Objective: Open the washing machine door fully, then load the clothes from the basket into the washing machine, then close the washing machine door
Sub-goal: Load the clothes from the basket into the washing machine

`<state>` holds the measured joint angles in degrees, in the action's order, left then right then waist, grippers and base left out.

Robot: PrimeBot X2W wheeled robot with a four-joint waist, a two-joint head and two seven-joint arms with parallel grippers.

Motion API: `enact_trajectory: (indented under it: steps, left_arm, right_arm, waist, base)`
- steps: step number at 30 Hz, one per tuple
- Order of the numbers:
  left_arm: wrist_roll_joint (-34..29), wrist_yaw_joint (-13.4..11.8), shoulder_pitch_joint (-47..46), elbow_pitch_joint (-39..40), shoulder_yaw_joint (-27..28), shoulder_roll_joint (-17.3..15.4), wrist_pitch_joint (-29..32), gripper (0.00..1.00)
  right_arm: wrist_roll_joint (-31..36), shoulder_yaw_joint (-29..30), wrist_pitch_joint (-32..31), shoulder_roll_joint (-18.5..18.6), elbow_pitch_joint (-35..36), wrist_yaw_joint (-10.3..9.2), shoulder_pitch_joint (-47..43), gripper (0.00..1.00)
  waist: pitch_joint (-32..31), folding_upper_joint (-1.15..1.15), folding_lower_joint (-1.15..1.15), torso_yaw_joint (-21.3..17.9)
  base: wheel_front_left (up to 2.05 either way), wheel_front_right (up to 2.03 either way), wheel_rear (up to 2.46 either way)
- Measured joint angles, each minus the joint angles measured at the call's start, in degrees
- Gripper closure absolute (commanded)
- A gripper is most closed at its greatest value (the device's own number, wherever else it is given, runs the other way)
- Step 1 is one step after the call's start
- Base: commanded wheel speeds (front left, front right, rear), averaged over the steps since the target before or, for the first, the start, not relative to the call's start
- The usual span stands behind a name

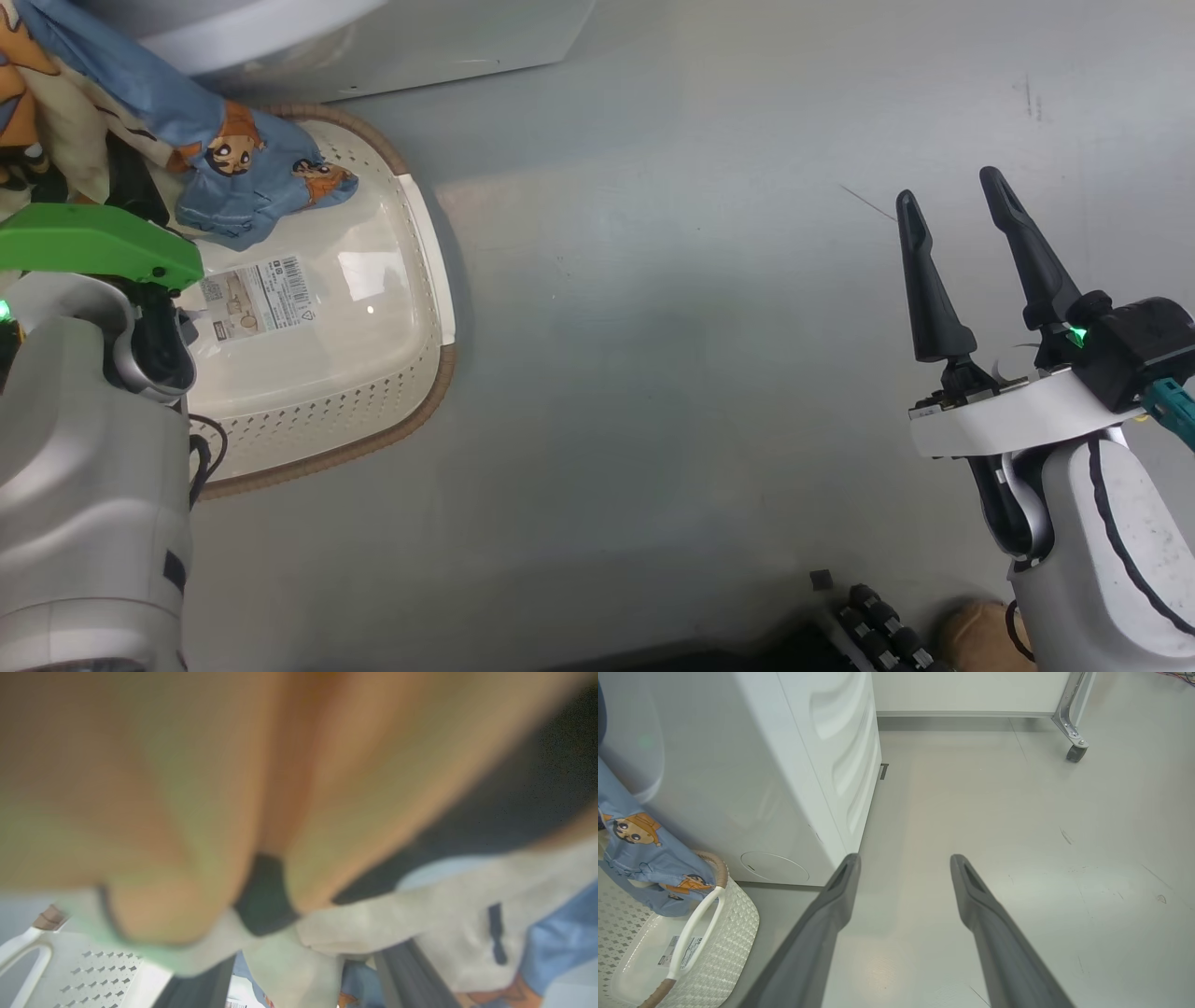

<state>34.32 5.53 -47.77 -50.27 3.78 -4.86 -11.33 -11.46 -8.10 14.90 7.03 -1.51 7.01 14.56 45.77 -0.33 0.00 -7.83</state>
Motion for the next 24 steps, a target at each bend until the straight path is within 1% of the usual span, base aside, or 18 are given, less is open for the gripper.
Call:
enact_trajectory:
  steps: [1, 2, 4, 5, 6, 11, 18, 24]
  left_arm:
    - [0.0, 0.0, -0.2, -0.3, 0.0, 0.0, -0.4, 0.00]
    - [0.0, 0.0, -0.4, -0.7, 0.0, 0.0, -0.8, 0.09]
    - [0.0, 0.1, -0.7, -1.1, 0.0, 0.0, -1.1, 0.51]
    - [0.0, 0.1, -0.9, -1.3, -0.1, 0.1, -1.4, 0.51]
    - [0.0, 0.3, -1.0, -1.4, -0.1, 0.1, -1.4, 1.00]
    - [-0.5, 0.6, -1.7, -2.1, -0.3, 0.5, -2.9, 1.00]
    - [-0.4, 1.0, 0.0, -1.9, 1.5, 1.1, -3.2, 1.00]
    - [-0.6, 1.1, 4.5, 4.3, 3.6, 2.1, -3.2, 1.00]
  right_arm:
    - [0.0, 0.0, 0.0, 0.0, 0.0, 0.00, 0.3, 0.00]
    - [0.0, 0.0, 0.0, 0.0, 0.0, 0.00, 0.4, 0.00]
    - [0.0, 0.1, 0.0, 0.0, 0.0, 0.00, 0.4, 0.00]
    - [0.0, 0.2, 0.0, 0.0, 0.0, 0.00, 0.4, 0.00]
    - [0.0, 0.2, 0.0, 0.0, 0.0, 0.00, 0.5, 0.00]
    - [0.0, 1.3, 0.0, 0.0, 0.0, 0.00, 0.5, 0.00]
    - [0.0, 1.5, 0.0, -0.9, -0.8, 0.00, 0.7, 0.00]
    - [-0.2, 1.5, 0.0, -1.5, -1.8, 0.00, 0.7, 0.00]
  waist:
    - [0.2, 0.00, 0.00, 0.0]
    - [0.4, 0.00, 0.00, 0.0]
    - [0.6, 0.00, 0.00, 0.1]
    - [0.6, 0.00, 0.00, 0.1]
    - [0.7, 0.00, 0.00, 0.1]
    - [0.6, 0.00, 0.00, 0.7]
    - [-1.2, 0.00, 0.00, 1.6]
    - [-3.7, 0.00, 0.00, 2.3]
  base:
    - [0.00, 0.00, 0.00]
    - [0.00, 0.00, 0.00]
    - [0.00, 0.00, 0.00]
    - [0.00, 0.00, 0.00]
    - [0.00, 0.00, 0.00]
    - [0.00, 0.00, 0.00]
    - [0.00, 0.00, 0.00]
    - [0.00, 0.00, 0.00]
